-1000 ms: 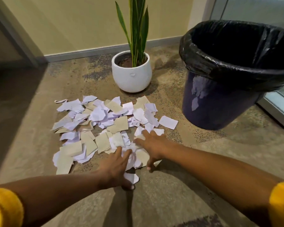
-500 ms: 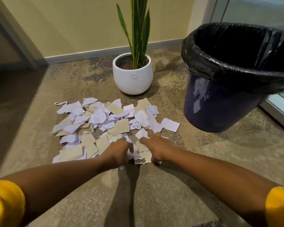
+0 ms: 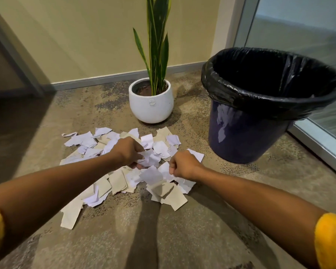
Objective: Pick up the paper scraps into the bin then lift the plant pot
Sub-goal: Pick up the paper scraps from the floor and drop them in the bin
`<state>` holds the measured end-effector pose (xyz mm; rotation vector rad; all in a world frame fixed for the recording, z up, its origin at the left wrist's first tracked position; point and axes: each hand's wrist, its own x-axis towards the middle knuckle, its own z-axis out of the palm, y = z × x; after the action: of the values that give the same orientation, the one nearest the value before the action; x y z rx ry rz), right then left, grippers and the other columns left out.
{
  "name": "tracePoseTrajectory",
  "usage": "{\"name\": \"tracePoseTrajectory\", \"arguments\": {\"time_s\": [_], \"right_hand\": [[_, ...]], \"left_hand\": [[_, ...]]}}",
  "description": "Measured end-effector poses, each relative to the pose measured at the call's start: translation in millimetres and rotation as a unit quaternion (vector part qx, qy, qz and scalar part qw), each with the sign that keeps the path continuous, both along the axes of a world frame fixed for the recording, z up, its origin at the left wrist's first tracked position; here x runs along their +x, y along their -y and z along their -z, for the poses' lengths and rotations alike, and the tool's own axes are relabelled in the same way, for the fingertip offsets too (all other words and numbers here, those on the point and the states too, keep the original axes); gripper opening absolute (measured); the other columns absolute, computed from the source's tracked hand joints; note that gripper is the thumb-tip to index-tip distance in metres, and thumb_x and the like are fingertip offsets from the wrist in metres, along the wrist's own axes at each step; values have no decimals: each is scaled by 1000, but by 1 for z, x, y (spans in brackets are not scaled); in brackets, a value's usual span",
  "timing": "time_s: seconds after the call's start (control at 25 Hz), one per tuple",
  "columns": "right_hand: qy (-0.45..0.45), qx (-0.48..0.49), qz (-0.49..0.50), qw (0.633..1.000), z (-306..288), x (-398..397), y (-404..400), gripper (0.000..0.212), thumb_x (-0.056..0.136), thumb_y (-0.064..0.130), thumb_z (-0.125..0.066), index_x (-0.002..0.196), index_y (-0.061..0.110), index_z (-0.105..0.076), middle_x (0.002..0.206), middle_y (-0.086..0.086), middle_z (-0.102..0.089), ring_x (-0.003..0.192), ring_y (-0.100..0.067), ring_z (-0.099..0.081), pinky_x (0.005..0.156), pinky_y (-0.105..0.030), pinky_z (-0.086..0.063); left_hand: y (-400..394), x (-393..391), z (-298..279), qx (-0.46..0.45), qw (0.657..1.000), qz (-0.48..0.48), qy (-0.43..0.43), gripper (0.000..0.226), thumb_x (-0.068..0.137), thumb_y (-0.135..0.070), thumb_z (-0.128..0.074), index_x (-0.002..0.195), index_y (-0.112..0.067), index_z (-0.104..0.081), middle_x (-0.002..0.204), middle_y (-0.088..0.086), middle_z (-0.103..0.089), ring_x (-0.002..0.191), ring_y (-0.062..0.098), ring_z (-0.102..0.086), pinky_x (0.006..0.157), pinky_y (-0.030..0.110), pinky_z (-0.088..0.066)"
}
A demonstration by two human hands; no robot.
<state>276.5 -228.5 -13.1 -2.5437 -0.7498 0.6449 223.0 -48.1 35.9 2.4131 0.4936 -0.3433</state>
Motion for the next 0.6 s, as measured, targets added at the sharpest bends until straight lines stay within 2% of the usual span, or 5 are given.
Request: {"name": "tracePoseTrajectory", "arguments": {"time_s": [0.04,0.12,0.2,0.48,0.6], "right_hand": [[-7,-25,-15,1000,-2,-1,2,23,76,1,-68,98,5,-69,98,-10,-67,96,-27,-64,81,-35,-52],[-27,-97,-56,993,2,-7,5,55,72,22,-80,121,14,-56,120,-13,-56,110,-31,-55,85,-36,-46],[-42,-144,-72,986,12,-19,8,77,70,37,-81,133,17,-40,136,-15,-42,121,-35,-48,93,-40,-44],[-11,-112,-34,993,29,-45,1,94,67,37,-83,141,28,-27,142,-14,-23,127,-42,-41,98,-46,-44],[3,-98,-57,994,32,-48,-6,72,74,31,-78,134,27,-38,138,-14,-26,122,-40,-43,97,-44,-45]], "left_hand": [[0,2,-4,-27,999,-29,12,10,83,1,-64,93,2,-66,81,18,-65,38,9,-61,37,16,-48],[2,6,-13,-81,994,-74,28,21,85,5,-60,105,11,-63,89,24,-63,32,8,-58,37,16,-50],[2,12,-21,-103,989,-96,37,23,86,6,-58,108,12,-62,91,27,-65,31,8,-58,38,17,-51],[1,20,-27,-141,980,-124,62,19,85,7,-59,102,1,-57,103,37,-64,31,13,-59,38,21,-52],[-3,22,-22,-129,982,-119,67,25,84,6,-60,109,5,-58,103,37,-64,31,12,-59,39,20,-53]]}}
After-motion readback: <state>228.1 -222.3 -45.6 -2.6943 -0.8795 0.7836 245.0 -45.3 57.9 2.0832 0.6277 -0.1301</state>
